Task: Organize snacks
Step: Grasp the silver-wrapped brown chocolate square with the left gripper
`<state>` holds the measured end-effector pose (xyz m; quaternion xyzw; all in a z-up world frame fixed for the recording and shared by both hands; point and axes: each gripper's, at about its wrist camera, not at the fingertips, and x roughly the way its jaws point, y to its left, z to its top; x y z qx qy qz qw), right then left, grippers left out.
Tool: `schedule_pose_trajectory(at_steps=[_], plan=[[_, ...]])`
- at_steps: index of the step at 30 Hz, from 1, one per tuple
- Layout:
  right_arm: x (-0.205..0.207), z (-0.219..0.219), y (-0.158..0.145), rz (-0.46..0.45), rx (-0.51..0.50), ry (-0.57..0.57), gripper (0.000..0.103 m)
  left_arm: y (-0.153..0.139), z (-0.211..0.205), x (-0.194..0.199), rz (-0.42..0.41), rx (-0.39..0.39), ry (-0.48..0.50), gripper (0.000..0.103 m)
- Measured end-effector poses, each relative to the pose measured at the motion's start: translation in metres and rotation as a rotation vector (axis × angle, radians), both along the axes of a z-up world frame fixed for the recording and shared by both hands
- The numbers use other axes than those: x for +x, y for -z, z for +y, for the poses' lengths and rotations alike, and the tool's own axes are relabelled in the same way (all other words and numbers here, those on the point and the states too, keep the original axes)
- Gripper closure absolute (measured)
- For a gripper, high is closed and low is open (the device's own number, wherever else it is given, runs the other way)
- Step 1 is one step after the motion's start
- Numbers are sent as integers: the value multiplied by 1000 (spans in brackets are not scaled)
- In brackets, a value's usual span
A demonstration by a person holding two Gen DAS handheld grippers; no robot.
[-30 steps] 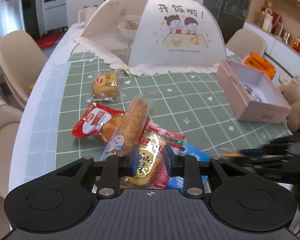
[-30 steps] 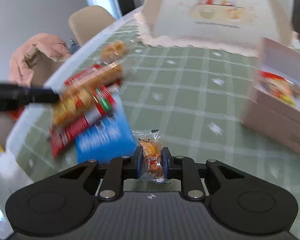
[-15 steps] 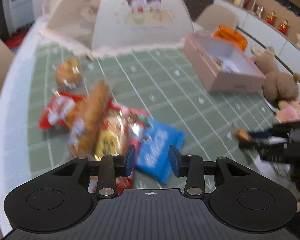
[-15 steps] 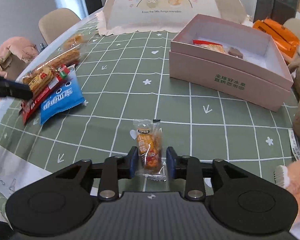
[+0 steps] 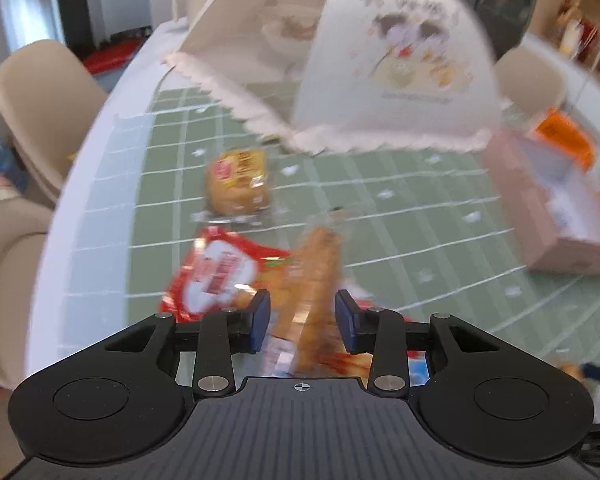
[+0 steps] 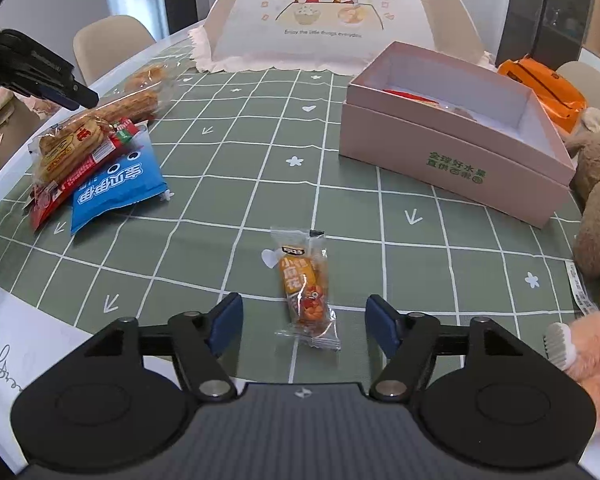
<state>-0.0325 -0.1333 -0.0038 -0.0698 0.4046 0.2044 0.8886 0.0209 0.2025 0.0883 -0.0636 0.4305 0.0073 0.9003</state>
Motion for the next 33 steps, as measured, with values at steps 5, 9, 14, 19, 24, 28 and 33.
schedule_pose_trajectory(at_steps=[5, 9, 14, 19, 24, 28, 33], plan=[[-6, -5, 5, -28, 14, 30, 21, 0, 7, -42, -63, 1, 5, 61], [-9, -7, 7, -43, 20, 43, 18, 29, 57, -59, -46, -140, -217, 62], [-5, -8, 9, -38, 15, 48, 12, 49, 62, -65, 29, -165, -289, 62], [-5, -6, 10, -46, 17, 61, 8, 48, 28, -64, 11, -107, -240, 63], [-4, -7, 13, -62, 24, 59, 4, 54, -11, -68, 27, 150, -99, 62], [-5, -8, 13, -74, 30, 54, 4, 62, -4, -82, 77, 270, -129, 60], [-6, -8, 14, -85, 35, 54, 3, 59, 30, -92, 79, 124, -234, 61]])
